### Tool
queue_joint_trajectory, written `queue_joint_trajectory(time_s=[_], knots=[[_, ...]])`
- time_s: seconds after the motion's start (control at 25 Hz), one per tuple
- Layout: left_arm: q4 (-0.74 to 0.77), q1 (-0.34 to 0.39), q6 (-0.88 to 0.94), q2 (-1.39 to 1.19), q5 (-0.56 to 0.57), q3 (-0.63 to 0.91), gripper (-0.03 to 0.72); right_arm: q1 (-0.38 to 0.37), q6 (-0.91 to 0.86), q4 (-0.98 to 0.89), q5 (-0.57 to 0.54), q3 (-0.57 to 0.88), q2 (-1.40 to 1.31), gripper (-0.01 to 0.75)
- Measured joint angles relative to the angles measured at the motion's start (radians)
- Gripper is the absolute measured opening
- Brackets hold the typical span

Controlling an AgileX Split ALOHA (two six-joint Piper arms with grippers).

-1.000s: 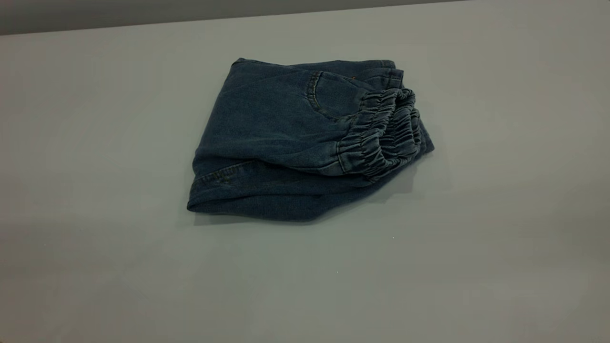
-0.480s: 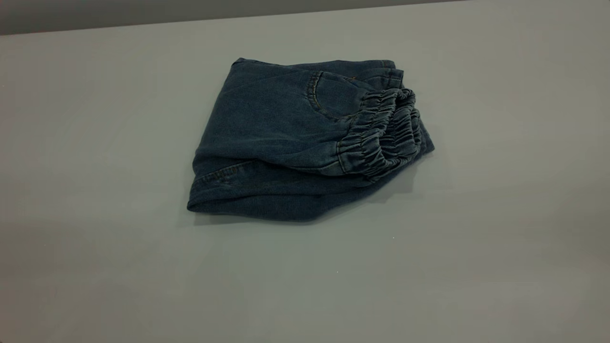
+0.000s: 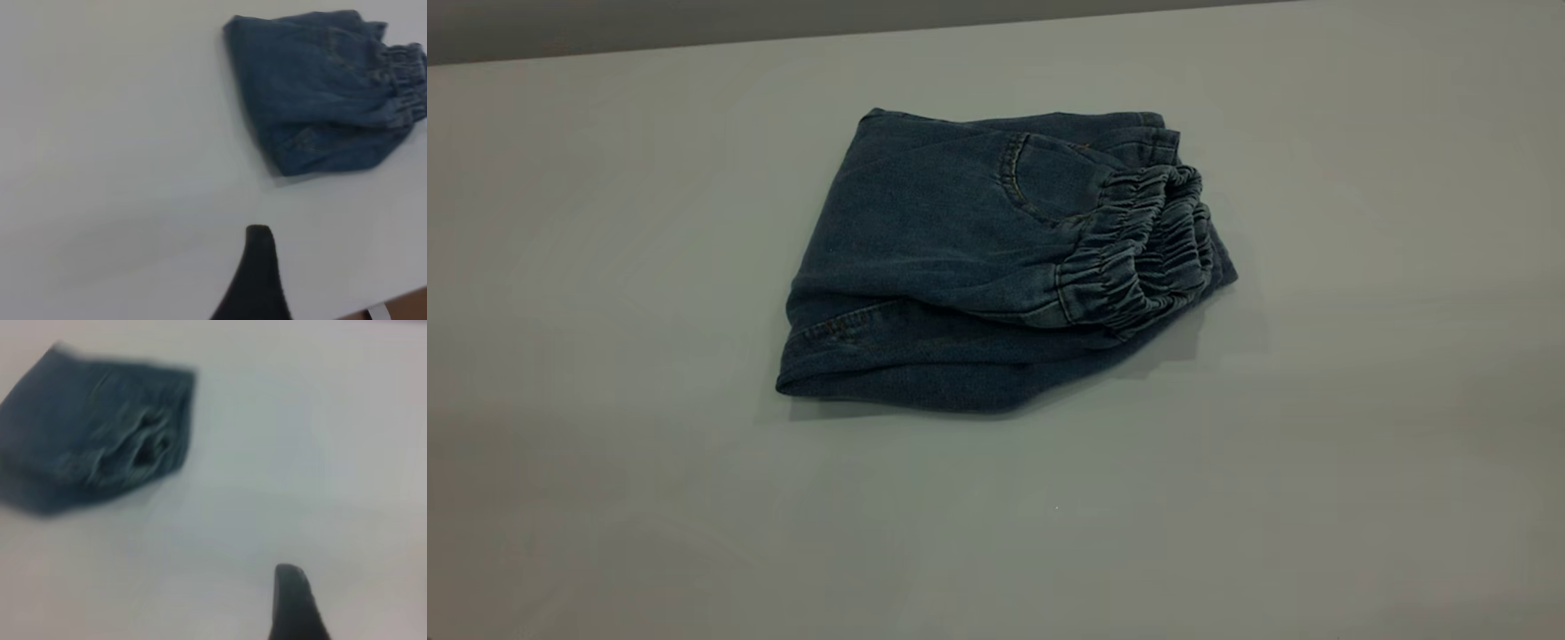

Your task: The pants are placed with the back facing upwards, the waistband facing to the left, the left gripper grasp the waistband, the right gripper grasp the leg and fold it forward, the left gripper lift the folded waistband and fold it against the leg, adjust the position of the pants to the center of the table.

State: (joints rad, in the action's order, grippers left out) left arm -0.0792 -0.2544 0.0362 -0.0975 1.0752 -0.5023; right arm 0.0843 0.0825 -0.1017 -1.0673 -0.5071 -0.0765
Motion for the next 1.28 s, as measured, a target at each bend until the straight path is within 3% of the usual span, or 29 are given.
queue_joint_trajectory(time_s=[0.12,0.44,1.28], knots=[[-0.001,0.066,-0.001,0.000,0.000,0.000,0.561,-0.041,0.000,-0.004,-0.001,0.000,0.072,0.357],[-0.001,0.240,-0.001,0.037,0.000,0.000,0.561,-0.041,0.001,-0.006,-0.001,0.000,0.078,0.357],[-0.002,0.242,-0.001,0.098,0.000,0.000,0.561,-0.041,0.001,-0.005,0.001,0.000,0.076,0.357]])
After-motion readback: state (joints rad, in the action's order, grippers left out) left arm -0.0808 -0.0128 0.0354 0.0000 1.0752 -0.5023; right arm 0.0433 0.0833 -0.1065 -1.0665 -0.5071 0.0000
